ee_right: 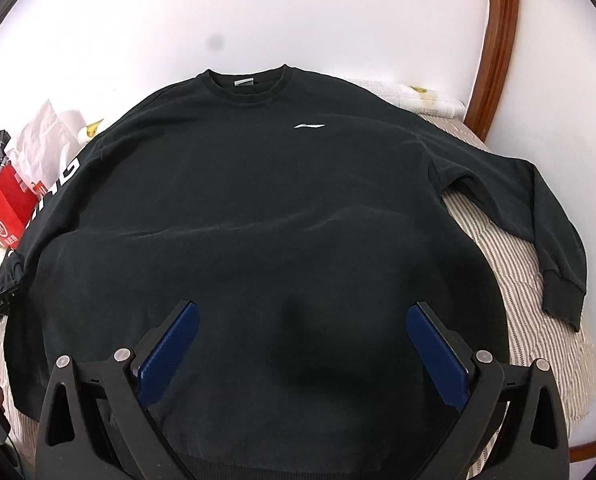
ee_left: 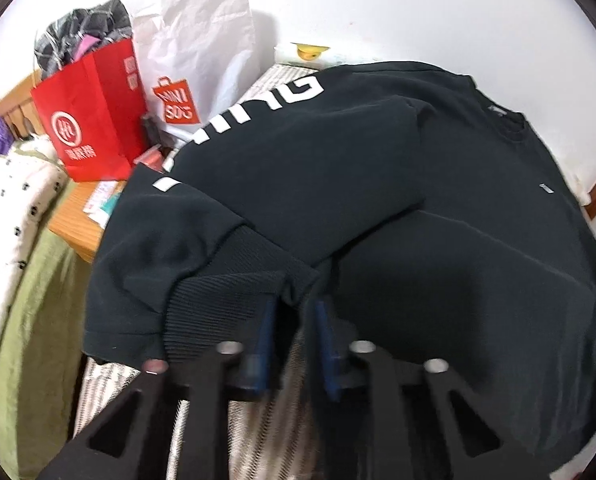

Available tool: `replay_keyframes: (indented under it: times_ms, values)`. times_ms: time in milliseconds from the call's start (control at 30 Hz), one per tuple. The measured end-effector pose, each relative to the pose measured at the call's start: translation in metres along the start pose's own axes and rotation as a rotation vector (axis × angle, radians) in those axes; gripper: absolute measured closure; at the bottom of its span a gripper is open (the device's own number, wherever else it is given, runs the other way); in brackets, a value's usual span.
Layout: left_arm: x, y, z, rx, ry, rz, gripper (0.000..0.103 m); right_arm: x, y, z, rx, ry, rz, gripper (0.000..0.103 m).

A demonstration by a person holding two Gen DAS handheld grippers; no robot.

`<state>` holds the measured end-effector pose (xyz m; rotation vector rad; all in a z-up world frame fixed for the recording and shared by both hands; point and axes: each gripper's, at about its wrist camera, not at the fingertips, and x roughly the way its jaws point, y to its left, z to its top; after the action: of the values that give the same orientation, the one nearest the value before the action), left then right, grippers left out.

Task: Fold small clothes
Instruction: 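Close the left gripper on the lettered sleeve cuff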

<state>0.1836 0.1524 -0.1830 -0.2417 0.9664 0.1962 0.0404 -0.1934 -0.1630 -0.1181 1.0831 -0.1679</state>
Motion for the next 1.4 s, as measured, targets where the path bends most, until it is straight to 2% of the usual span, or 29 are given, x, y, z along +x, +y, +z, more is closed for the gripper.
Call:
replay_keyframes:
  times_ms: [33,233,533,700,867,1000,1067,1100,1233,1400]
  values:
    - [-0.001,-0.001,0.0,-0.004,0.008,-0.018,0.097,0.0,0.0,0.0,0.0,0.0,0.004,0.001]
    - [-0.024,-0.019,0.007,0.026,-0.043,0.013,0.097,-0.005,-0.007,-0.001,0.011,-0.012,0.025,0.001]
    - [-0.051,-0.056,0.015,0.077,-0.088,-0.001,0.097,-0.019,-0.039,-0.003,0.075,-0.043,0.05,0.001]
    - [-0.055,-0.079,0.015,0.115,-0.083,0.0,0.097,-0.023,-0.059,-0.007,0.113,-0.05,0.052,0.001]
    - [-0.052,-0.077,0.012,0.108,-0.057,0.022,0.094,-0.025,-0.073,-0.012,0.144,-0.044,0.055,0.001]
    - [-0.059,-0.059,0.011,0.078,-0.078,0.013,0.072,-0.025,-0.073,-0.013,0.149,-0.038,0.059,0.001]
    - [-0.065,-0.045,0.01,0.053,-0.097,0.01,0.053,-0.023,-0.068,-0.011,0.143,-0.036,0.069,0.001]
    - [-0.066,-0.039,0.01,0.044,-0.105,0.014,0.04,-0.023,-0.064,-0.01,0.139,-0.035,0.073,0.001]
    - [-0.064,-0.013,0.005,0.032,-0.101,0.031,0.04,-0.019,-0.044,-0.006,0.104,-0.031,0.087,0.001]
    - [-0.048,0.002,0.001,0.019,-0.07,-0.012,0.04,-0.012,-0.015,-0.003,0.052,-0.015,0.104,0.001]
